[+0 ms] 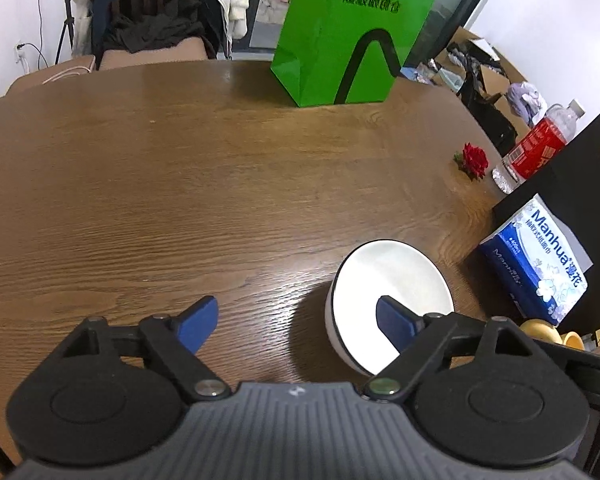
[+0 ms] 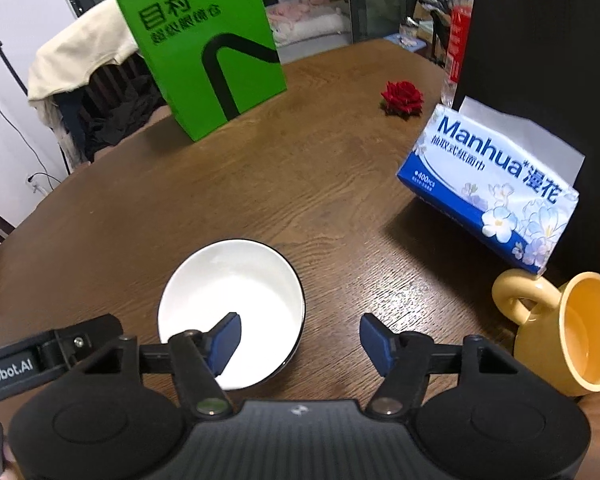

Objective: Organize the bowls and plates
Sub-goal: 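Move both open grippers to the rim of the black-rimmed white bowl, then close both grippers on the white bowl rim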

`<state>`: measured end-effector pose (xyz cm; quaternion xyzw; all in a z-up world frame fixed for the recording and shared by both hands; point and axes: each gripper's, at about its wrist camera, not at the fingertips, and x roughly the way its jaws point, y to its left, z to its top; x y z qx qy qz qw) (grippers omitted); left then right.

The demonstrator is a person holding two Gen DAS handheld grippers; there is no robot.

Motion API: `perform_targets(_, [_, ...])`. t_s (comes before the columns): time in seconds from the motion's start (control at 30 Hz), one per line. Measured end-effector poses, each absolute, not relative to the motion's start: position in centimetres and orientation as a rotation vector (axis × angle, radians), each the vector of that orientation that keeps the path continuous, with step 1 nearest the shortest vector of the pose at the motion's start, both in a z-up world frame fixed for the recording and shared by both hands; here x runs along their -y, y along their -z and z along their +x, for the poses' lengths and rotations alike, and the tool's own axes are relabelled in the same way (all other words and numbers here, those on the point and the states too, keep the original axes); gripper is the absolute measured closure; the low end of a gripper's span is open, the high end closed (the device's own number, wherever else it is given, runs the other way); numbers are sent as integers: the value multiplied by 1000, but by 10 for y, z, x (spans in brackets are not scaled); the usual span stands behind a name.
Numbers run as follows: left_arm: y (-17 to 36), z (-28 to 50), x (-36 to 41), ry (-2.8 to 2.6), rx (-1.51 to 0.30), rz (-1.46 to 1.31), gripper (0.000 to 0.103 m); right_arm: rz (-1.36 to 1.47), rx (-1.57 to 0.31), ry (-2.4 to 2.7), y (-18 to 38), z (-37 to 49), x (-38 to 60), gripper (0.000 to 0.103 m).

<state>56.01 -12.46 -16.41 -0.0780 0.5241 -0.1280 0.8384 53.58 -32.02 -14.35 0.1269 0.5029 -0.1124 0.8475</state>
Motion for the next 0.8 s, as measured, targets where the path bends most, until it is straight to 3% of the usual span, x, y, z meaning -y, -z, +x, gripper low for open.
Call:
perform_targets(0.37, [187,579,142,261,-1175,-165,37,293,-1125,255,171,561,327,56])
perform_targets(0.47, [192,583,146,260,-1188,-162,48,279,-1142,256,176,568,324,59])
perform_targets(0.53, [196,586,149,257,-1201,-157,60,275,-1151,254,178,571,324,69])
perform_targets(0.63, [199,588,151,263,-1213,-160,66,275,-1165,255,182,573,324,81])
perform_targets(0.8, [201,592,157,283,-1221,-158,87,274,-1176,252,185,576,324,88])
